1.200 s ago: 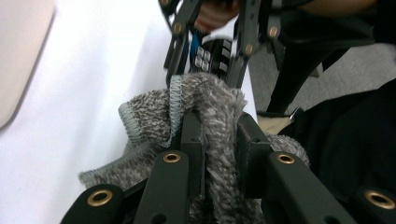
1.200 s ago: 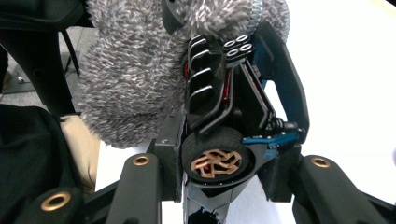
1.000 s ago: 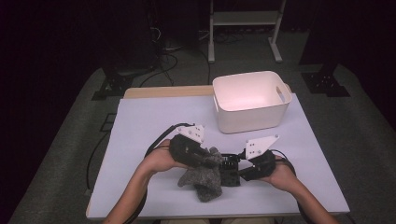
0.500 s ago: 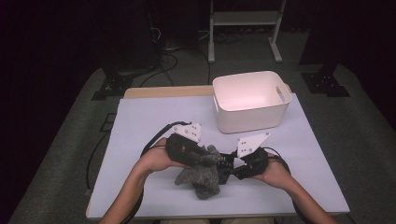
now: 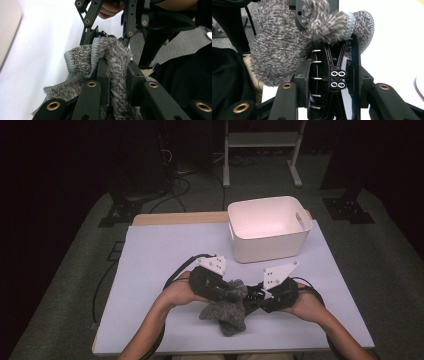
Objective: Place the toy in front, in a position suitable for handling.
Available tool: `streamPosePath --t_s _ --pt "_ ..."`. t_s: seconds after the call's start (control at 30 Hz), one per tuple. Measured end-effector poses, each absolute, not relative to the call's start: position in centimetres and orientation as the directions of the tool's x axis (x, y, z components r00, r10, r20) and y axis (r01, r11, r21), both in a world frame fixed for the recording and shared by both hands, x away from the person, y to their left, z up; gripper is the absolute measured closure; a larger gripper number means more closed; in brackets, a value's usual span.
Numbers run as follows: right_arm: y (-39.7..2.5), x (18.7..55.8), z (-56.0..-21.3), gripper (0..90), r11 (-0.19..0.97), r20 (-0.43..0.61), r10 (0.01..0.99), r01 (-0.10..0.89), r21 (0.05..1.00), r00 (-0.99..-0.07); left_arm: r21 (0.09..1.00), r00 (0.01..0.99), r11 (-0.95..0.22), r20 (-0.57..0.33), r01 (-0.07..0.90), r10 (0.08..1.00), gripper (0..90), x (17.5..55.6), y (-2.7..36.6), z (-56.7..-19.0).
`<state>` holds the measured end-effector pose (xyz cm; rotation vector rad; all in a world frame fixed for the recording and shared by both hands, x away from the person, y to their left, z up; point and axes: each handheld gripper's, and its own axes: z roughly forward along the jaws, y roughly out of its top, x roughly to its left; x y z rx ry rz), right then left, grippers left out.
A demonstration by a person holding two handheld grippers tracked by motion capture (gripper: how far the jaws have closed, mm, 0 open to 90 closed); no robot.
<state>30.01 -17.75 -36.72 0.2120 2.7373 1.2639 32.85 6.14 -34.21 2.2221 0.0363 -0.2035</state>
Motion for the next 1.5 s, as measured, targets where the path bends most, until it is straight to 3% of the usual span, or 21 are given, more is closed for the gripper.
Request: streamPosePath --t_s 0.43,0.73,1.33,1.43,1.5 --pt "-19.8 29.5 -37.2 56.9 0.658 -0.031 0.182 0.099 0.747 -0.983 0.706 0.982 -0.697 -0.187 0.129 -0.008 76.2 32.9 5.3 -37.4" --pt "-21.6 29.0 -37.9 56.6 0.694 -0.039 0.194 0.109 0.712 -0.98 0.659 0.986 -0.746 -0.164 0.096 -0.018 75.8 32.8 3.8 -37.8" --pt "-25.1 28.4 -43.0 56.0 0.701 0.017 0.249 0.193 0.686 -0.968 0.6 0.988 -0.796 -0.155 0.075 -0.023 75.1 32.9 2.4 -38.3" --pt "-25.0 28.5 -43.0 54.9 0.704 0.023 0.25 0.198 0.682 -0.968 0.601 0.987 -0.796 -0.157 0.077 -0.024 75.1 32.9 2.4 -38.3" --pt "-24.2 28.6 -42.8 49.0 0.722 0.01 0.249 0.193 0.664 -0.968 0.6 0.987 -0.797 -0.157 0.073 -0.028 75.0 32.8 2.4 -38.3"
